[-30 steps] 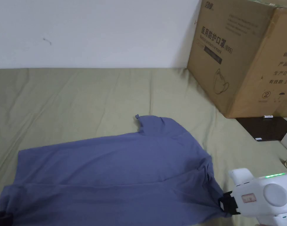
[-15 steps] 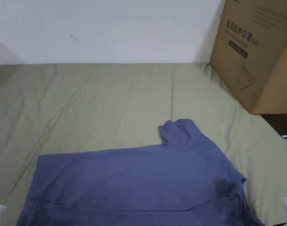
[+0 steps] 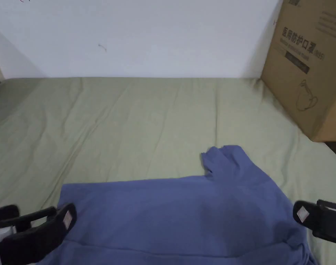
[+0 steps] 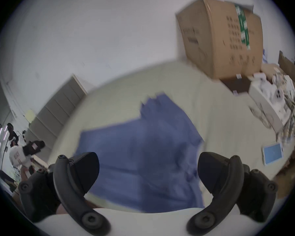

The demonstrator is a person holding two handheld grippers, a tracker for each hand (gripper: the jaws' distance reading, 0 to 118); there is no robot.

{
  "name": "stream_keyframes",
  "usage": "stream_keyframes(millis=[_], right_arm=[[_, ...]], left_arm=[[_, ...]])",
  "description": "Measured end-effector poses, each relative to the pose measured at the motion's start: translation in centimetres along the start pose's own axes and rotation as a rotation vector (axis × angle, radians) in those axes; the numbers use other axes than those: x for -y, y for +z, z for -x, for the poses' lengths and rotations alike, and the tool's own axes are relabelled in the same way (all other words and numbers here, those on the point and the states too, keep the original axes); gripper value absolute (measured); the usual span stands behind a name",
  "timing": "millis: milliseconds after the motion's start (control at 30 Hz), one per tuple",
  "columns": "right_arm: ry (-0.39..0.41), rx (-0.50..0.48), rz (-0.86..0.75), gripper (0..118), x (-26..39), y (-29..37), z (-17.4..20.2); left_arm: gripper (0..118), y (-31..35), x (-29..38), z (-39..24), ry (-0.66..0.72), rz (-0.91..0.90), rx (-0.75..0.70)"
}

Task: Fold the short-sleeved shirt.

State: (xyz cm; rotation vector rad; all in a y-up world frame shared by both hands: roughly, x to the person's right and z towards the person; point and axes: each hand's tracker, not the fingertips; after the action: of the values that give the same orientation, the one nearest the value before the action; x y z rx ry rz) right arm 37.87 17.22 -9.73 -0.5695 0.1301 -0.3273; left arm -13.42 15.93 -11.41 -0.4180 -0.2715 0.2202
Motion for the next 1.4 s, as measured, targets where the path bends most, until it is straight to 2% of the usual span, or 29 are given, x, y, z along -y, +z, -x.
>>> stream_keyframes(millis=[33,67,100,133,200,233,267,367,400,433,467,500,533,567,600,667,767,833,900,967,1067,1100,1200,1233,1400], right_arm=[[-0.004,-0.034,-0.111,103,0.0,0.3,1.3],[0.007,-0.057,-0.159,78,0.0,0.3,2.5],[0.015,-0.072,-0.194,13,-0.3,0.0,3.7],[0.017,-0.088,-0.167,0,-0.7,-0.7,4.4],[0.0,-0.163,-0.124,0,-1.6,-1.8,5.0],[0.004,-0.177,-0.106,0,-2.0,-2.4,5.2],[0.024,-0.157,-0.11,0,-2.4,-3.0,5.7],[0.101,-0.113,-0.095,0,-2.8,-4.7,6.2],[0.097,-0.117,-0.083,0,-2.8,-5.3,5.9],[0.09,-0.121,-0.07,0,-2.8,-5.9,5.8],[0.075,-0.128,-0.053,0,-2.8,-6.3,5.6],[0.048,-0.135,-0.032,0,-2.6,-6.8,5.4],[0.021,-0.141,-0.012,0,-2.4,-7.4,4.8],[0.002,-0.136,0.014,0,-2.3,-7.9,4.5],[-0.018,-0.131,0.038,0,-2.1,-8.4,4.1],[-0.04,-0.118,0.059,0,-1.7,-9.3,3.4],[-0.006,-0.068,0.092,0,-1.5,-10.4,3.1],[0.012,-0.05,0.104,0,-1.5,-10.9,2.8],[0.031,-0.046,0.087,0,-1.8,-11.0,2.9],[0.061,-0.046,0.035,0,-2.1,-10.9,3.2],[0.187,-0.005,-0.077,0,-2.1,-10.4,4.0],[0.225,0.009,-0.113,0,-2.0,-10.1,4.2],[0.314,0.041,-0.211,0,-1.6,-9.5,4.2],[0.355,0.066,-0.246,0,-1.5,-9.4,4.1],[0.663,0.223,-0.364,0,-1.4,-12.2,2.2]], left_arm=[[77,0.3,0.0,-1.2,-0.053,-0.081,-0.031],[35,0.3,0.1,-2.2,-0.101,-0.125,-0.061],[0,0.0,-0.2,-2.8,-0.153,-0.124,-0.102],[0,-0.2,-0.6,-3.2,-0.189,-0.13,-0.133],[0,-1.3,-1.8,-2.7,-0.135,-0.07,-0.049],[0,-2.7,-2.6,-1.4,-0.118,-0.021,-0.057],[0,-4.2,-3.3,-0.4,-0.118,0.024,-0.1],[0,-11.9,-4.7,4.8,-0.118,0.319,-0.16],[4,-14.3,-4.5,6.8,-0.099,0.366,-0.175],[21,-16.5,-4.1,8.8,-0.062,0.396,-0.162],[53,-18.1,-3.8,10.0,-0.048,0.418,-0.164],[107,-20.1,-3.2,11.4,-0.037,0.432,-0.171],[118,-22.0,-2.6,12.3,-0.041,0.467,-0.166],[113,-23.6,-1.8,13.1,-0.038,0.501,-0.178],[113,-24.9,-0.7,13.4,-0.047,0.464,-0.194],[113,-27.9,1.0,14.7,-0.083,0.53,-0.236],[113,-31.0,2.5,16.6,-0.107,0.587,-0.312],[110,-31.9,3.6,17.1,-0.094,0.621,-0.257],[107,-31.1,3.8,16.1,-0.183,0.566,-0.278],[85,-30.2,3.5,14.7,-0.238,0.525,-0.227],[13,-27.8,3.6,11.2,-0.328,0.499,-0.191],[5,-27.7,3.8,10.3,-0.358,0.505,-0.196],[4,-27.6,3.3,10.3,-0.333,0.491,-0.189],[4,-27.3,2.8,10.4,-0.284,0.471,-0.166],[4,-25.4,0.3,10.3,-0.265,0.402,-0.163]])
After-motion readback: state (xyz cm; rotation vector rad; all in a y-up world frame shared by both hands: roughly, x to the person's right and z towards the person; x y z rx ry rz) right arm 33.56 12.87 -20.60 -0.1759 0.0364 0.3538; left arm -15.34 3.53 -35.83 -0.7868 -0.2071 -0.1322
